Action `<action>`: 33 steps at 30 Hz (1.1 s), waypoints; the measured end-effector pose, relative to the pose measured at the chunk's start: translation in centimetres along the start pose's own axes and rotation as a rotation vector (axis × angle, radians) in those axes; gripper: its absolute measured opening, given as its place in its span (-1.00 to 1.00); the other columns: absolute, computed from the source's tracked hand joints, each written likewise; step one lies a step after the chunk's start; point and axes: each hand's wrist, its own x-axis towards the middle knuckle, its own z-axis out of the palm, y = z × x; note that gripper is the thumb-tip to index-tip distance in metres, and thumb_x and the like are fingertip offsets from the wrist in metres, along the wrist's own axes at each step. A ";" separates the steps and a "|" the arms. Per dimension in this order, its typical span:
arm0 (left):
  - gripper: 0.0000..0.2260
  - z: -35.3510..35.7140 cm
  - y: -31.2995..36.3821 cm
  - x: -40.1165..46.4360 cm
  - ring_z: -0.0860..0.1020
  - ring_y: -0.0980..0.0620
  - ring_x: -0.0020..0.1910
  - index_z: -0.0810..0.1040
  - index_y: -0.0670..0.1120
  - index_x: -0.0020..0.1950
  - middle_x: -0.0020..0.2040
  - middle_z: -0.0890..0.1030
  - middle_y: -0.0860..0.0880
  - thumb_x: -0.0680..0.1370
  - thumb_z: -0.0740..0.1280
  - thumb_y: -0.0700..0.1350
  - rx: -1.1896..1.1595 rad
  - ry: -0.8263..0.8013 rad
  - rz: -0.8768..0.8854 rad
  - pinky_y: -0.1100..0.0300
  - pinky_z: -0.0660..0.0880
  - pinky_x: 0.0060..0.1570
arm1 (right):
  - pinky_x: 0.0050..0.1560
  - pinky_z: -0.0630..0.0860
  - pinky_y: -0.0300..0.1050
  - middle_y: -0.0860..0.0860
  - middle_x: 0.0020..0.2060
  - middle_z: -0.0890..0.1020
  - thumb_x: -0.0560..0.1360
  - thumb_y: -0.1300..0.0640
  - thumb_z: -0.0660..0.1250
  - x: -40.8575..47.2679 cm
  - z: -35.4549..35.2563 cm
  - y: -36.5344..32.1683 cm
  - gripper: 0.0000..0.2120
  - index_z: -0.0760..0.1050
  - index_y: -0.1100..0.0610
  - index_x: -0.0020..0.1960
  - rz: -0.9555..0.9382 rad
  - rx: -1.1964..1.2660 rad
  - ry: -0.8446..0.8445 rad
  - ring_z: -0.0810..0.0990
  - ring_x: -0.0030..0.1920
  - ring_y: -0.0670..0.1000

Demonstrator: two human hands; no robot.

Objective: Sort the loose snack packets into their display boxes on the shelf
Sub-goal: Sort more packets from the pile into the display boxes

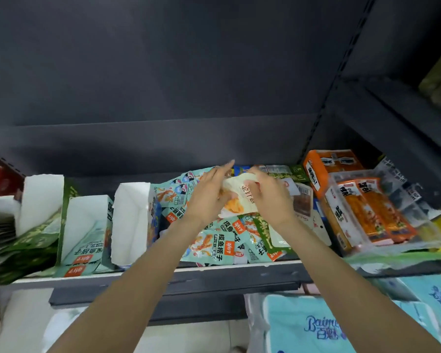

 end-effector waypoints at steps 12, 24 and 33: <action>-0.78 -16.7 -7.3 -8.2 0.61 0.12 -0.11 0.52 -0.19 0.01 -0.11 0.64 0.03 0.56 0.30 -0.03 -0.232 0.351 -0.013 0.02 0.56 -0.08 | -0.11 0.61 -0.16 0.04 -0.03 0.67 0.50 0.28 0.34 0.8 6.1 -15.8 -0.87 0.56 0.15 0.03 0.176 0.854 -0.127 0.63 -0.13 -0.11; -0.95 -34.7 -19.8 -17.2 0.53 0.23 -0.17 0.47 -0.05 -0.06 -0.13 0.58 0.10 0.54 0.33 -0.17 -0.088 0.640 -0.041 0.51 0.38 -0.19 | -0.07 0.59 0.16 0.11 -0.05 0.68 0.50 0.19 0.35 1.4 17.3 -37.3 -0.83 0.61 0.30 -0.04 -0.003 0.660 -0.020 0.63 -0.13 0.06; -0.82 -38.1 -26.6 -19.3 0.59 0.03 0.01 0.53 -0.14 0.12 0.02 0.64 -0.03 0.53 0.35 -0.18 0.061 0.437 -0.197 0.31 0.41 -0.01 | -0.14 0.42 -0.21 0.01 -0.11 0.66 0.51 0.19 0.34 2.1 21.6 -41.0 -0.86 0.63 0.20 0.00 -0.081 0.334 -0.210 0.58 -0.12 -0.03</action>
